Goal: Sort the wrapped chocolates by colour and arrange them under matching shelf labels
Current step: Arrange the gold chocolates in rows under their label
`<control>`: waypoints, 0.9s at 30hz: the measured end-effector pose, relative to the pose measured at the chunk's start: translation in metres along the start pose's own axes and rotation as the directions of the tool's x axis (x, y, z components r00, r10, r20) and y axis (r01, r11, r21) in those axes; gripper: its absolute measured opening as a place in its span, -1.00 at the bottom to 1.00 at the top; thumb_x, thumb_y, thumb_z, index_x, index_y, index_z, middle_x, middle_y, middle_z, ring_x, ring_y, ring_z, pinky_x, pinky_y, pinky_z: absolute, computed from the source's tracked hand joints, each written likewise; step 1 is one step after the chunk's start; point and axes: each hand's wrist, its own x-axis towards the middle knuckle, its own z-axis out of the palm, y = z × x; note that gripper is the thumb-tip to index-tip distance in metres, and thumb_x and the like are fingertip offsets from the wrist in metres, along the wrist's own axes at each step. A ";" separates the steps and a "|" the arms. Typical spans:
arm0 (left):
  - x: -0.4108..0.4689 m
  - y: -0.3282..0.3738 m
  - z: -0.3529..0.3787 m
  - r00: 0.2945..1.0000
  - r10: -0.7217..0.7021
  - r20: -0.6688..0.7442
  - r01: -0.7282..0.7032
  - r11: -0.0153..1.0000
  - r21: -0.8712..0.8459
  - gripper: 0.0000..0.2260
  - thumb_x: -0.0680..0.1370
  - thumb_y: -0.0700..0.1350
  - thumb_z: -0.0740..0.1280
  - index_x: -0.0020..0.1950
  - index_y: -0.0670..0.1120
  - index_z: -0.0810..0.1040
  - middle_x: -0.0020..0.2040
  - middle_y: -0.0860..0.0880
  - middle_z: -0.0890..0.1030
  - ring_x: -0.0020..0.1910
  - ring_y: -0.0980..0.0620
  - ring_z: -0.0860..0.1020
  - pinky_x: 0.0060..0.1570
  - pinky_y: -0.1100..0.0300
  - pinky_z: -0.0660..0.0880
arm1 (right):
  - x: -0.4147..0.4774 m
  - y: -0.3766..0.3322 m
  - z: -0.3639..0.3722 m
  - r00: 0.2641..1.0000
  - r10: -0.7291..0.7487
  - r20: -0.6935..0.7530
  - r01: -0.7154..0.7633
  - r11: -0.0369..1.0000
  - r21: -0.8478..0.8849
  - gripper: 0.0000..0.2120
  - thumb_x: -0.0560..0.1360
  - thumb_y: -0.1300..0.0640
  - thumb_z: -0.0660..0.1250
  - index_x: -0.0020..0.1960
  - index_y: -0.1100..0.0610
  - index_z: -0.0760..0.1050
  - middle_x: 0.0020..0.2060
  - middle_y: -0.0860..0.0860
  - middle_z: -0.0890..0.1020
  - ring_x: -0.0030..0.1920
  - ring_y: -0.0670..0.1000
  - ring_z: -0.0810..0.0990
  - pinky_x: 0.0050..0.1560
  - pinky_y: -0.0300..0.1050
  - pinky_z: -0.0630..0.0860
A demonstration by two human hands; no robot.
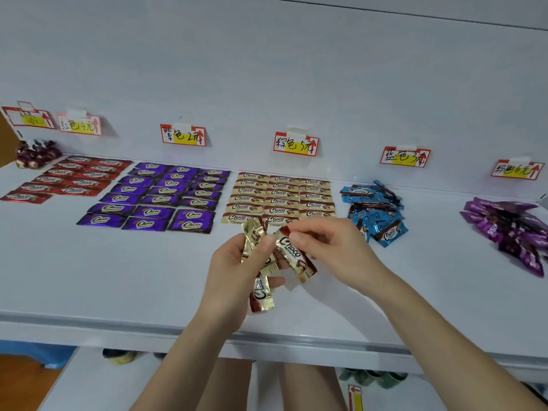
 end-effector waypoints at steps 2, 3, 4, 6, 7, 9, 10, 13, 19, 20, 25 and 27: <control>0.004 -0.001 0.001 1.000 -0.020 -0.006 0.020 0.999 0.033 -0.89 0.47 -0.09 0.37 -0.05 -0.07 0.62 -0.19 -0.08 0.70 -0.22 -0.04 0.68 -0.40 0.22 0.54 | -0.005 0.004 -0.001 1.000 0.005 -0.026 -0.007 0.997 -0.077 -0.81 0.47 0.19 0.35 0.06 0.03 0.60 -0.19 -0.21 0.61 -0.12 -0.26 0.56 -0.14 -0.42 0.46; 0.005 -0.002 0.002 0.999 -0.026 -0.021 0.027 0.999 0.039 -0.93 0.49 -0.13 0.37 -0.07 -0.10 0.61 -0.22 -0.09 0.70 -0.23 -0.04 0.68 -0.41 0.22 0.54 | -0.009 0.006 -0.001 0.998 -0.009 -0.061 0.002 0.993 -0.118 -0.82 0.46 0.16 0.36 0.06 0.05 0.59 -0.19 -0.20 0.60 -0.12 -0.26 0.55 -0.16 -0.45 0.44; 0.007 -0.004 0.004 0.999 -0.031 -0.042 0.033 0.999 0.039 -0.94 0.51 -0.17 0.36 -0.08 -0.13 0.61 -0.24 -0.09 0.69 -0.25 -0.03 0.68 -0.42 0.22 0.53 | -0.013 0.007 0.000 0.995 -0.036 -0.096 0.019 0.986 -0.166 -0.84 0.45 0.12 0.38 0.03 0.06 0.59 -0.20 -0.19 0.59 -0.13 -0.27 0.54 -0.18 -0.47 0.41; 0.010 -0.008 0.006 0.995 -0.045 -0.085 0.047 0.999 0.019 -0.94 0.52 -0.20 0.34 -0.09 -0.18 0.60 -0.28 -0.09 0.68 -0.30 -0.01 0.67 -0.43 0.22 0.53 | -0.023 0.010 0.001 0.990 -0.097 -0.105 0.066 0.962 -0.265 -0.84 0.41 0.04 0.42 -0.05 0.07 0.59 -0.24 -0.16 0.58 -0.15 -0.22 0.50 -0.21 -0.43 0.37; 0.011 -0.010 0.007 0.994 -0.055 -0.099 0.056 0.998 0.007 -0.93 0.52 -0.21 0.34 -0.10 -0.19 0.59 -0.29 -0.09 0.68 -0.33 0.00 0.66 -0.44 0.22 0.53 | -0.026 0.012 0.002 0.990 -0.116 -0.073 0.088 0.945 -0.314 -0.81 0.40 0.02 0.42 -0.04 0.09 0.60 -0.24 -0.12 0.58 -0.15 -0.17 0.49 -0.20 -0.37 0.37; 0.013 -0.015 0.009 0.992 -0.084 -0.095 0.085 0.996 -0.001 -0.93 0.52 -0.22 0.33 -0.09 -0.21 0.58 -0.28 -0.12 0.68 -0.31 -0.01 0.67 -0.44 0.22 0.53 | -0.029 0.018 0.002 0.993 -0.118 0.000 0.108 0.907 -0.408 -0.79 0.43 0.04 0.39 0.01 0.12 0.60 -0.22 -0.02 0.59 -0.17 -0.10 0.48 -0.16 -0.19 0.41; 0.014 -0.016 0.010 0.991 -0.099 -0.087 0.099 0.995 -0.002 -0.92 0.53 -0.21 0.33 -0.08 -0.21 0.58 -0.25 -0.13 0.69 -0.27 -0.03 0.68 -0.43 0.22 0.53 | -0.028 0.021 0.001 0.995 -0.099 0.023 0.099 0.893 -0.440 -0.80 0.45 0.07 0.37 0.02 0.14 0.59 -0.20 0.02 0.61 -0.16 -0.05 0.50 -0.12 -0.08 0.44; 0.018 -0.019 0.011 0.989 -0.108 -0.096 0.106 0.994 -0.031 -0.89 0.54 -0.16 0.33 -0.04 -0.21 0.55 -0.22 -0.14 0.69 -0.20 -0.08 0.68 -0.40 0.21 0.55 | -0.013 0.031 -0.009 0.999 -0.023 -0.029 0.011 0.928 -0.373 -0.85 0.48 0.14 0.32 0.00 0.15 0.60 -0.17 0.06 0.64 -0.13 0.05 0.56 -0.04 0.05 0.49; 0.022 -0.018 0.006 0.982 -0.112 -0.150 0.102 0.992 -0.073 -0.84 0.54 -0.13 0.32 0.02 -0.20 0.54 -0.22 -0.09 0.69 -0.18 -0.06 0.68 -0.41 0.20 0.55 | 0.030 0.055 -0.026 0.969 0.165 -0.185 -0.174 0.984 -0.036 -0.78 0.51 0.23 0.30 0.15 0.20 0.50 -0.08 -0.08 0.57 -0.07 -0.15 0.56 0.05 -0.23 0.51; 0.022 -0.019 0.005 0.982 -0.109 -0.154 0.100 0.993 -0.069 -0.85 0.54 -0.12 0.32 0.02 -0.19 0.54 -0.21 -0.09 0.69 -0.17 -0.05 0.68 -0.41 0.21 0.55 | 0.034 0.058 -0.027 0.969 0.169 -0.181 -0.181 0.982 -0.054 -0.78 0.51 0.24 0.30 0.16 0.20 0.50 -0.07 -0.08 0.56 -0.03 -0.13 0.54 0.05 -0.26 0.50; 0.021 -0.019 0.004 0.983 -0.095 -0.158 0.085 0.994 -0.073 -0.87 0.53 -0.11 0.31 0.01 -0.14 0.55 -0.20 -0.09 0.69 -0.17 -0.03 0.68 -0.40 0.20 0.56 | 0.029 0.074 -0.035 0.974 0.122 -0.190 -0.170 0.951 -0.258 -0.77 0.52 0.22 0.28 0.17 0.16 0.49 -0.04 -0.09 0.54 -0.01 -0.14 0.49 -0.07 -0.46 0.38; 0.021 -0.020 0.004 0.984 -0.090 -0.155 0.080 0.995 -0.065 -0.88 0.53 -0.11 0.31 0.01 -0.13 0.55 -0.20 -0.09 0.69 -0.18 -0.03 0.68 -0.40 0.20 0.56 | 0.028 0.076 -0.037 0.982 0.093 -0.165 -0.151 0.909 -0.388 -0.77 0.53 0.21 0.27 0.18 0.16 0.50 0.01 -0.03 0.57 0.01 -0.07 0.50 0.00 -0.31 0.39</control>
